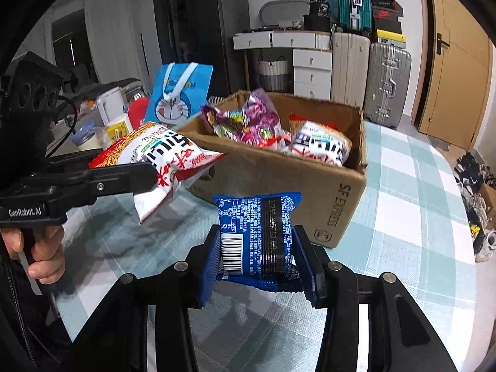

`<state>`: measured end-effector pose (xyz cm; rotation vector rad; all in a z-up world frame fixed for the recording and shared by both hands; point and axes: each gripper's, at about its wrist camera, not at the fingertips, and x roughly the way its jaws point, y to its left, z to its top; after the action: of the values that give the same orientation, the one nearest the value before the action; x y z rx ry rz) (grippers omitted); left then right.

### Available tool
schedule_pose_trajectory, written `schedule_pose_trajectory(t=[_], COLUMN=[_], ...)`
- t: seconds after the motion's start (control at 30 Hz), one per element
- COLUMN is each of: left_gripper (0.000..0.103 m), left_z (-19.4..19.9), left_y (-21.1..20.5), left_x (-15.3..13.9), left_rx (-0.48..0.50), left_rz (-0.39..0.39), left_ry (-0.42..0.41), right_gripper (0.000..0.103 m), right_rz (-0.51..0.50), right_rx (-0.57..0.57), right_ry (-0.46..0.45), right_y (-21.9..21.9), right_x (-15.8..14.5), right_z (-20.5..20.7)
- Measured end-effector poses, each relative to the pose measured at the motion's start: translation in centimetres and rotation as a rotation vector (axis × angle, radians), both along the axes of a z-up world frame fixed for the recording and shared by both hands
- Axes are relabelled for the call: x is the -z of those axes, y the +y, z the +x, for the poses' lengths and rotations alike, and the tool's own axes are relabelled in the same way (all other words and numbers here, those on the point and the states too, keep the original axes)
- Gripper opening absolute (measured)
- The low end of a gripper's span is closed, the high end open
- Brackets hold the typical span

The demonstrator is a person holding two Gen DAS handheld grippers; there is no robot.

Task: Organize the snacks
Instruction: 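Lift and carry the noodle bag and blue pack over the box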

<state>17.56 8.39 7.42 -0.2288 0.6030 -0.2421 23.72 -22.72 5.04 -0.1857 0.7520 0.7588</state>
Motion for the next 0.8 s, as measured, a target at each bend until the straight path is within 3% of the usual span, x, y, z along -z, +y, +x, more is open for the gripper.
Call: schedule_pose_trajectory(t=[0.53, 0.8], left_gripper=[0.051, 0.051], left_z=[-3.8, -3.4], left_y=[2.1, 1.7], left_x=[-3.6, -5.1], left_rx=[-0.085, -0.119], left_rz=[0.013, 0.047], left_ry=[-0.061, -0.079], right_gripper=[0.046, 0.046], right_rz=[0.088, 0.12], right_rx=[0.038, 0.077], right_ry=[-0.061, -0.081], right_y=[-1.4, -2.8], right_x=[-2.7, -3.6], right_z=[-0.6, -0.3])
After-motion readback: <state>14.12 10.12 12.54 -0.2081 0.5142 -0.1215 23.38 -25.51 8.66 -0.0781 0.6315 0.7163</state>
